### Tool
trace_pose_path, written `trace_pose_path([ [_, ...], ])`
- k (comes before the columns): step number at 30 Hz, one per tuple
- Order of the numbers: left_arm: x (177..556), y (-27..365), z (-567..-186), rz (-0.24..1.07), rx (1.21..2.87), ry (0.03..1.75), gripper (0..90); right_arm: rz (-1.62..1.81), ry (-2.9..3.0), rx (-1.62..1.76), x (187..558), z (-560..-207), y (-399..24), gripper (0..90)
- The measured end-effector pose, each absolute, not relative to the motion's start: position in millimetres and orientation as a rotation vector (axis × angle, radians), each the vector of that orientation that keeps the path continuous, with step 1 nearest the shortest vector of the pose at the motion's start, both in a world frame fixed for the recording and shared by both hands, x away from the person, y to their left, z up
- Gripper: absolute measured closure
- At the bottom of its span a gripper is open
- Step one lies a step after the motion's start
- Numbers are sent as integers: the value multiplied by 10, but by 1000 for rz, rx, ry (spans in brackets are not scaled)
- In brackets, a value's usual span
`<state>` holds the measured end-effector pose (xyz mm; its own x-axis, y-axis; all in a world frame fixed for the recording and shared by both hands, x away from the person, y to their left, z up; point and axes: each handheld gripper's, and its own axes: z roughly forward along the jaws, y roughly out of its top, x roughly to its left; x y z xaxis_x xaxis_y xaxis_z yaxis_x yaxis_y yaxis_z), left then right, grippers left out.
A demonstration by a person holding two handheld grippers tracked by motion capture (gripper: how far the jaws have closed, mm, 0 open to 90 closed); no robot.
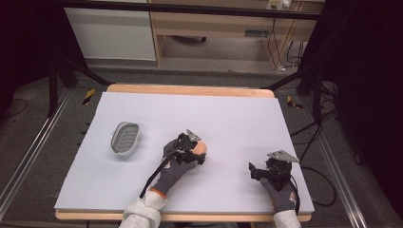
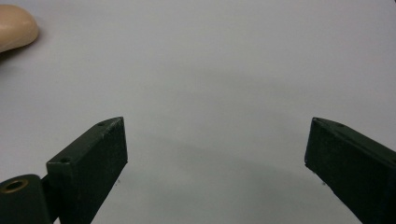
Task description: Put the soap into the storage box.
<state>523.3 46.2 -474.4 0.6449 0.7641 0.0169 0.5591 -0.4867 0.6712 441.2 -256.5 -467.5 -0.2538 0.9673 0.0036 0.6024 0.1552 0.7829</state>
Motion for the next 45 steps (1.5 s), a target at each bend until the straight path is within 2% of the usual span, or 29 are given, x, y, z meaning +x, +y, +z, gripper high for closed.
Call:
trace_pose_path([
  [22, 5215, 443, -4749, 420, 2225, 1050, 306, 931, 1927, 1491, 4414, -4675, -2563, 60],
  [27, 5212, 462, -4724, 385, 2208, 1049, 308, 931, 1927, 1489, 4414, -4674, -2567, 61],
  [45, 5034, 687, -4385, 405, 2166, 993, 312, 931, 1922, 1490, 4412, -4667, -2559, 60],
])
